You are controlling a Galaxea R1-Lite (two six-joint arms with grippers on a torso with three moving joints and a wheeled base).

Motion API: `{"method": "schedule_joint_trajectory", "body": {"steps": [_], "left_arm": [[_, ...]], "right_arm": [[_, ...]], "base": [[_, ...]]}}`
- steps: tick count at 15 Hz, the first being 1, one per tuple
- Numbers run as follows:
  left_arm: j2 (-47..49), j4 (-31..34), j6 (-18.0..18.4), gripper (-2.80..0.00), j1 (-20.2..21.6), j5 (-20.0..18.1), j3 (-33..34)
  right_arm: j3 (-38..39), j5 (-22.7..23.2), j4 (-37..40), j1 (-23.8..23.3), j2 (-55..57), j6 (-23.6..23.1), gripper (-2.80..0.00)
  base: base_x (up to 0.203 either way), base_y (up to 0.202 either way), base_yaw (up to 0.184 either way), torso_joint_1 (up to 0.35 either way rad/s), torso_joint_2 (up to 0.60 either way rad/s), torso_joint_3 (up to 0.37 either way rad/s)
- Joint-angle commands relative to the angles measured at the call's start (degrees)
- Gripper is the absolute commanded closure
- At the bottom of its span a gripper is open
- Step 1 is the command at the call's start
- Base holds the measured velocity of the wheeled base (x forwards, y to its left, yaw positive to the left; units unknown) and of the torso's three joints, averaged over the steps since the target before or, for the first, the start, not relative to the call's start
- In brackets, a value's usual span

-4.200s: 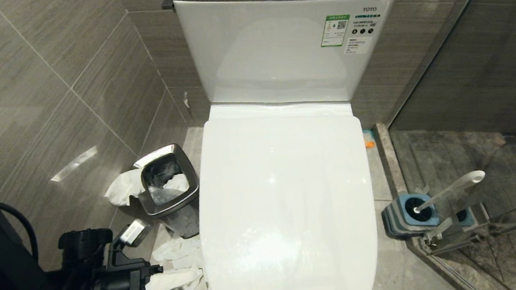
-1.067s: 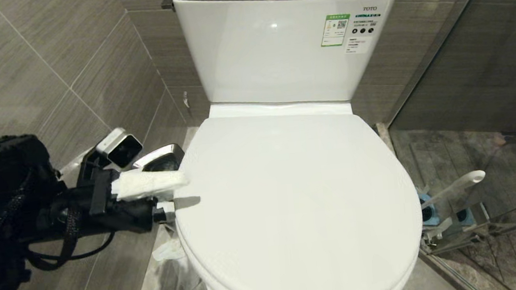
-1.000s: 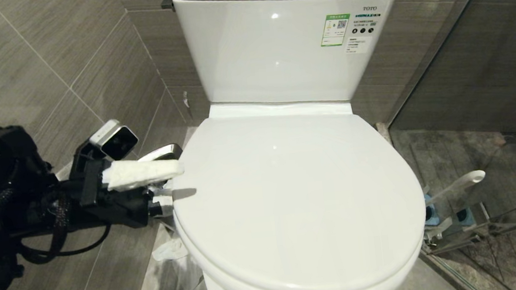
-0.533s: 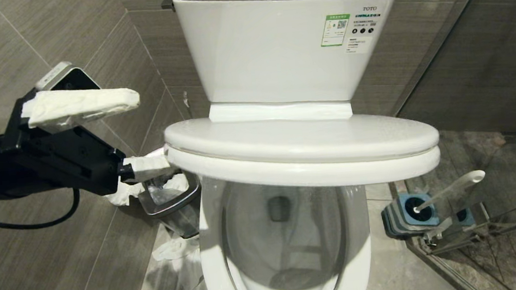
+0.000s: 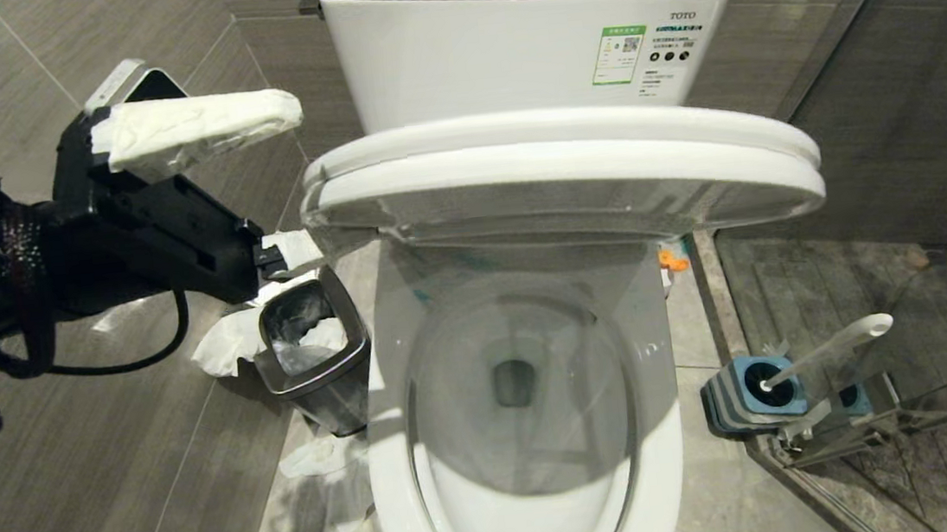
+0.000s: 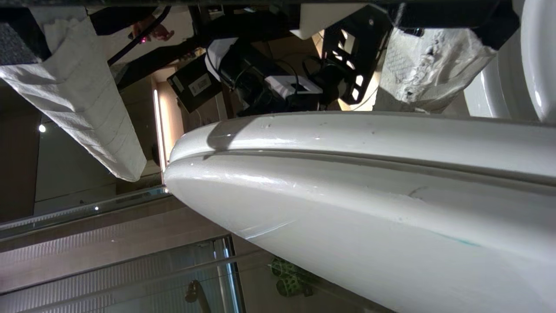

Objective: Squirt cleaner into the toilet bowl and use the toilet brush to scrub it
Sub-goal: Use the left hand to lift the toilet lid slightly

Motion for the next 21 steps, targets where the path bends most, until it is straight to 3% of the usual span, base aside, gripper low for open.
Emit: {"method": "schedule_joint_trajectory", "body": {"steps": [1, 9, 11, 17, 21], "left_arm": [[1.5, -0.5, -0.5, -2.80, -0.5, -0.2, -3.4], [7.5, -0.8, -0.1, -2.80, -0.8, 0.1, -14.2], [11.4, -2.6, 0.0, -2.80, -1.0, 1.7, -18.4], [20.6, -4.6, -0.6, -2.80, -1.2, 4.5, -33.1], [29.6, -4.6, 1.6, -2.80, -0.7, 6.5, -46.3]], "right_arm": [[0.0, 0.0, 0.0, 0.0, 0.0, 0.0, 0.00], [0.0, 0.0, 0.0, 0.0, 0.0, 0.0, 0.00], [0.0, 0.0, 0.0, 0.0, 0.0, 0.0, 0.00], [0.0, 0.0, 0.1, 0.0, 0.0, 0.0, 0.00], [0.0, 0.0, 0.0, 0.0, 0.0, 0.0, 0.00]], "base": [[0.000, 0.000, 0.000, 0.000, 0.00, 0.000], [0.000, 0.000, 0.000, 0.000, 0.00, 0.000], [0.000, 0.000, 0.000, 0.000, 0.00, 0.000], [0.000, 0.000, 0.000, 0.000, 0.00, 0.000], [0.000, 0.000, 0.000, 0.000, 0.00, 0.000]]}}
